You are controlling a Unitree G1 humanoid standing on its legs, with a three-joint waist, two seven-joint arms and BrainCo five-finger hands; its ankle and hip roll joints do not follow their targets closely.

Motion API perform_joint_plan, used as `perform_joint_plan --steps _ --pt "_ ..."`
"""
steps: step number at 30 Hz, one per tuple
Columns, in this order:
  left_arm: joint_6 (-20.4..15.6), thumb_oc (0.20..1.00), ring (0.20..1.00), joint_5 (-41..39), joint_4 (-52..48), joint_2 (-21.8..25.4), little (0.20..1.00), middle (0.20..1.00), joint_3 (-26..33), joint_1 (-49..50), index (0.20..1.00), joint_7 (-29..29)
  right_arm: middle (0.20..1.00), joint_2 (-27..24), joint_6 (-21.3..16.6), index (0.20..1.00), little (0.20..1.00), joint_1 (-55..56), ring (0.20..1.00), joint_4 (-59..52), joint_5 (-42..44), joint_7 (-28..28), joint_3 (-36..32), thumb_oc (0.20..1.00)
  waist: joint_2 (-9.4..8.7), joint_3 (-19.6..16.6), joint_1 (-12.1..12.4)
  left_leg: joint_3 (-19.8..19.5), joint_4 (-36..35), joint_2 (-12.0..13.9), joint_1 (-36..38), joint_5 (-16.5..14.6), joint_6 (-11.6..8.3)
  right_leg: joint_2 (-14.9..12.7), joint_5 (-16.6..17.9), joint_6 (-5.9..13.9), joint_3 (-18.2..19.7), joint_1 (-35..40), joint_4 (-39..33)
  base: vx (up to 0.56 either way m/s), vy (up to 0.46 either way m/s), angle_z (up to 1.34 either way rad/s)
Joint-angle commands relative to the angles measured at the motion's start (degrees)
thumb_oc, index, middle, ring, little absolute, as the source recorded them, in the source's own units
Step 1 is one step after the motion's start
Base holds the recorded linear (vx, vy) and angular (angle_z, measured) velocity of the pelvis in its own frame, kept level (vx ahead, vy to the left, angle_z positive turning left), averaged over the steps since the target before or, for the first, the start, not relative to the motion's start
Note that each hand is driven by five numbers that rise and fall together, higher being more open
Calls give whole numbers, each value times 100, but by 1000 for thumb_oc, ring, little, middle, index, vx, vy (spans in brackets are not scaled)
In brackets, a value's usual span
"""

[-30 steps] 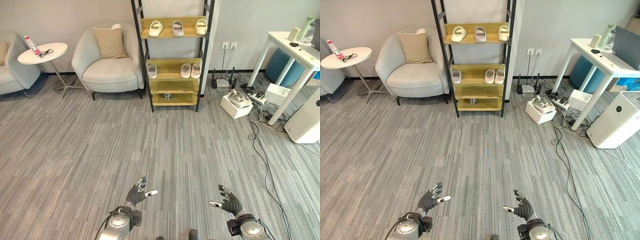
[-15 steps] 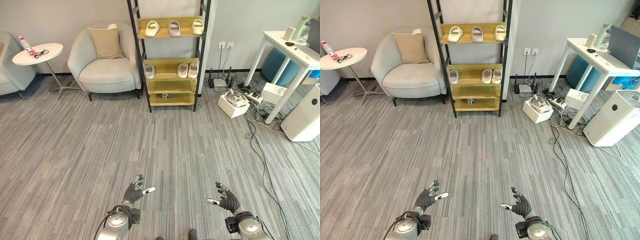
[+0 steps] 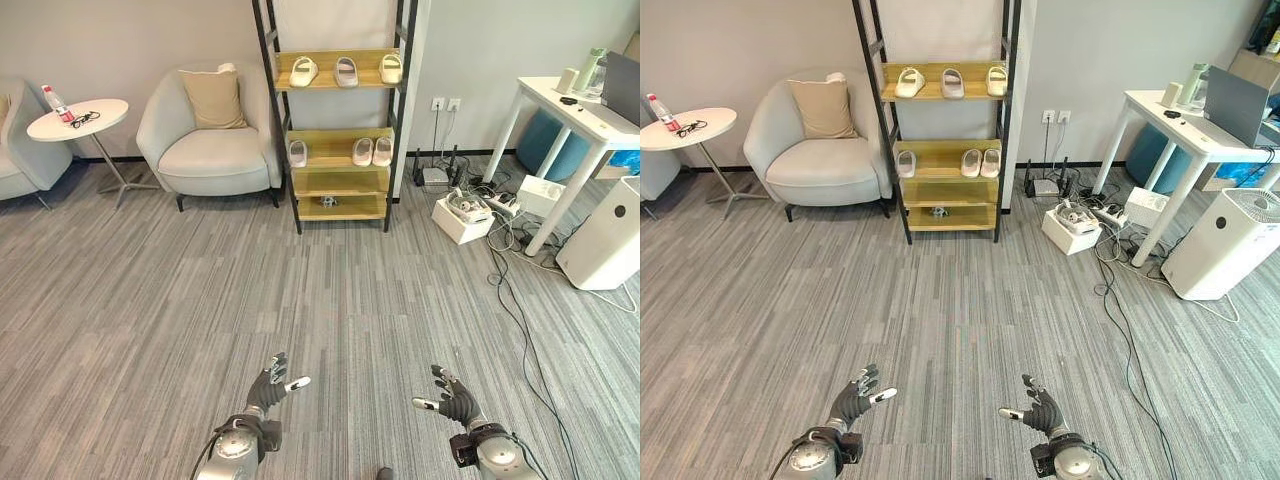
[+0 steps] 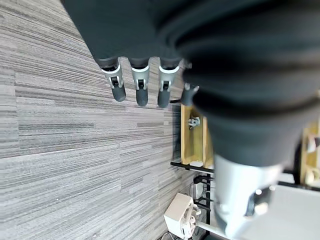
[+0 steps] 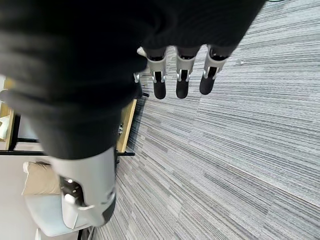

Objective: Arrange the slippers neatly on the shoe rack.

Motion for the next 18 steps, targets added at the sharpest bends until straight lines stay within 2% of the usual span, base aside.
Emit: perform_joint_plan --steps 1,3,4,5,6,7,9,11,12,13,14,17,18 --pt "-265 1000 1000 226 -158 205 1000 1000 180 -336 1000 31 1000 90 -224 1000 1000 -406 1000 -148 -46 -44 87 1000 -325 168 2 64 -1 125 112 -487 -151 -631 -504 699 167 141 19 14 92 1" --pt "-244 1000 1000 334 -189 298 1000 1000 253 -321 1000 9 1000 58 -214 1000 1000 -457 1000 -134 -48 -48 8 1000 -343 265 37 41 -1 45 -8 -489 -70 -706 -545 764 161 -68 280 -17 175 0" --pt "-233 1000 1000 393 -170 346 1000 1000 286 -343 1000 8 1000 51 -218 1000 1000 -498 1000 -138 -67 -53 -36 1000 -342 367 54 47 19 3 -74 -512 2 -750 -603 820 216 -355 733 -39 170 -6" --pt "-233 1000 1000 393 -170 346 1000 1000 286 -343 1000 8 1000 52 -218 1000 1000 -498 1000 -138 -67 -53 -36 1000 -342 364 55 49 20 3 -77 -512 2 -750 -605 820 218 -360 737 -65 179 0" --pt "-194 1000 1000 452 -144 363 1000 1000 313 -410 1000 22 1000 64 -209 1000 1000 -559 1000 -148 -151 -65 -48 1000 -340 559 42 35 72 -58 -70 -557 106 -786 -418 1006 288 -813 1628 -15 159 5" --pt "-190 1000 1000 432 -111 359 1000 1000 310 -477 1000 31 1000 51 -202 1000 1000 -572 1000 -196 -201 -74 -52 1000 -309 668 -7 28 91 -52 -20 -572 149 -775 -205 1065 358 -1150 2251 -16 158 -7" --pt "-197 1000 1000 426 -98 348 1000 1000 298 -512 1000 39 1000 48 -198 1000 1000 -570 1000 -214 -218 -82 -50 1000 -305 694 -25 40 92 -49 22 -598 152 -779 -169 1049 362 -1309 2449 103 35 -5" --pt "-222 1000 1000 394 -148 324 1000 1000 250 -583 1000 50 1000 45 -192 1000 1000 -556 1000 -239 -170 -90 -73 1000 -302 718 -86 63 46 -47 161 -663 128 -780 -103 978 252 -1482 2292 213 -18 20" --pt "-235 1000 1000 341 -201 316 1000 1000 164 -677 1000 64 1000 7 -200 1000 1000 -561 1000 -262 -124 -118 -106 1000 -304 720 -156 69 11 -65 279 -744 96 -729 -135 923 102 -1577 1841 154 -39 -8" --pt "-236 1000 1000 341 -199 313 1000 1000 162 -679 1000 64 1000 4 -200 1000 1000 -561 1000 -262 -124 -118 -107 1000 -290 734 -166 58 10 -51 295 -751 92 -720 -134 920 84 -1546 1823 323 -115 -23" --pt "-247 1000 1000 261 -194 271 1000 1000 94 -815 1000 116 1000 15 -208 1000 1000 -593 1000 -232 -69 -180 -117 1000 -339 750 -271 40 -1 -79 438 -871 35 -666 -26 948 -16 -1745 1318 183 -78 -10" --pt "-269 1000 1000 191 -202 177 1000 1000 27 -908 1000 138 1000 19 -201 1000 1000 -554 1000 -258 -60 -214 -128 1000 -348 747 -420 -21 4 4 724 -1075 -58 -603 102 998 -121 -1795 862 316 -165 4" --pt "-291 1000 1000 189 -180 141 1000 1000 3 -963 1000 121 1000 -23 -234 1000 1000 -508 1000 -269 -91 -208 -122 1000 -368 679 -451 -48 36 9 777 -1166 -85 -589 91 957 -85 -1680 697 374 -240 28"
